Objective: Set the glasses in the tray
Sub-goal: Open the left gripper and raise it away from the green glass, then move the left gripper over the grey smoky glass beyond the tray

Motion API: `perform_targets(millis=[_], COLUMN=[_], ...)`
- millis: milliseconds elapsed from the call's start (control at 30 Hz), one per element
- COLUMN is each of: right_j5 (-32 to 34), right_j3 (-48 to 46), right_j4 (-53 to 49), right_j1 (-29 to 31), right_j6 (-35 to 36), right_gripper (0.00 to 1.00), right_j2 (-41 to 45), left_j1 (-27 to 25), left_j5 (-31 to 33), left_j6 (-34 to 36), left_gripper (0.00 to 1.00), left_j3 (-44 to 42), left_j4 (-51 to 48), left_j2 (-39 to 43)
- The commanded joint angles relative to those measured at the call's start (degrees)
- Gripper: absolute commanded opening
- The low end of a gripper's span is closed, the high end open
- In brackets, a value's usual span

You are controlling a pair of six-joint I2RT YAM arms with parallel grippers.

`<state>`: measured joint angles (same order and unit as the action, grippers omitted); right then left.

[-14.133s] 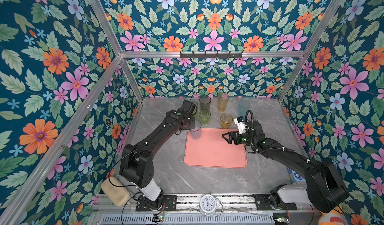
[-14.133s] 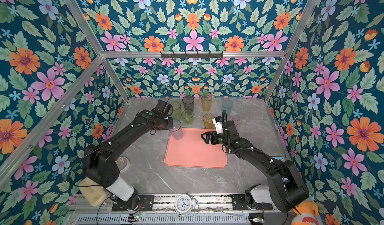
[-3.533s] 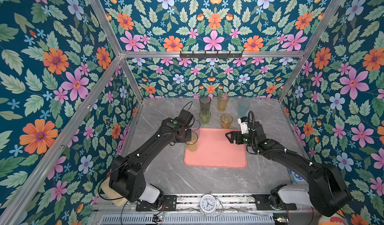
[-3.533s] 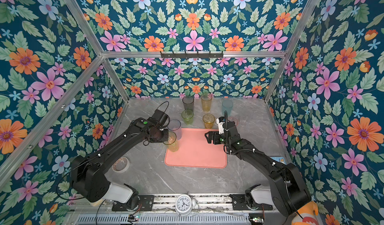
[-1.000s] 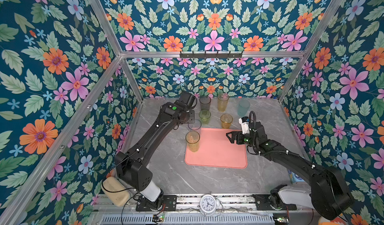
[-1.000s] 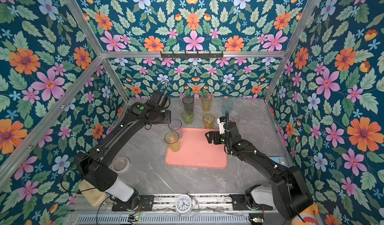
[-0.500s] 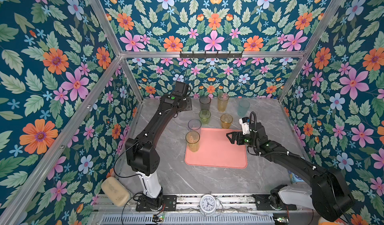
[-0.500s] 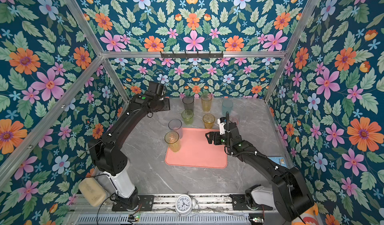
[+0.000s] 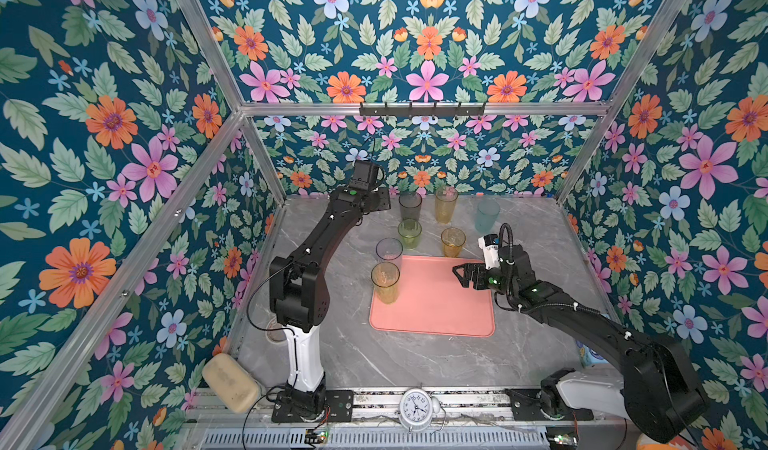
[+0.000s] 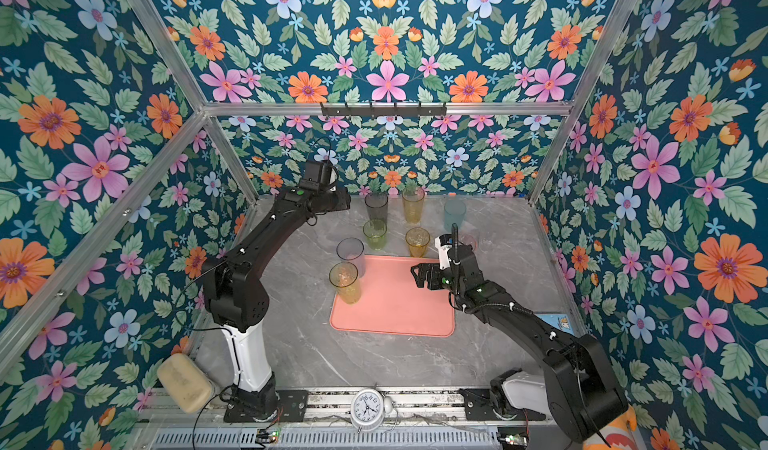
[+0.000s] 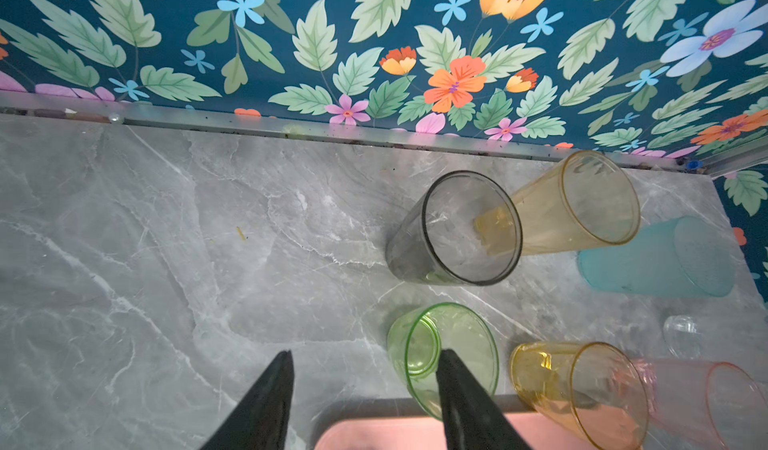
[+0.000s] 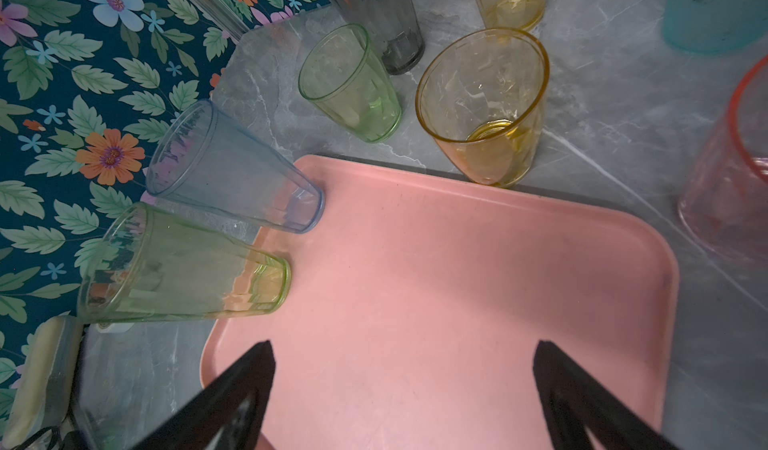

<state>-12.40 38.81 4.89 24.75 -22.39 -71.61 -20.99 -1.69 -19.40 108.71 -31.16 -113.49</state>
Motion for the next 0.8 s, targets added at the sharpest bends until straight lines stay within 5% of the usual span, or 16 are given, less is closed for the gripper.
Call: perform_targets(millis=[0, 767], right_j5=[0.3, 0.2], right_j3=[-0.1, -0.3], right_j4=[1.0, 0.7], right_j1=[0.0, 0.0], right_j6=[-0.3, -0.3], right_gripper=[0.98, 0.98], right_j2=[0.5, 1.1], left_j1=[0.1, 0.1], left_j5=[-1.4, -5.5], left_j6=[0.4, -1.0], left_gripper=[0.58, 0.53], left_j3=[1.2, 9.7], left_j4=[4.4, 11.9], left_j2=[-1.9, -15.9])
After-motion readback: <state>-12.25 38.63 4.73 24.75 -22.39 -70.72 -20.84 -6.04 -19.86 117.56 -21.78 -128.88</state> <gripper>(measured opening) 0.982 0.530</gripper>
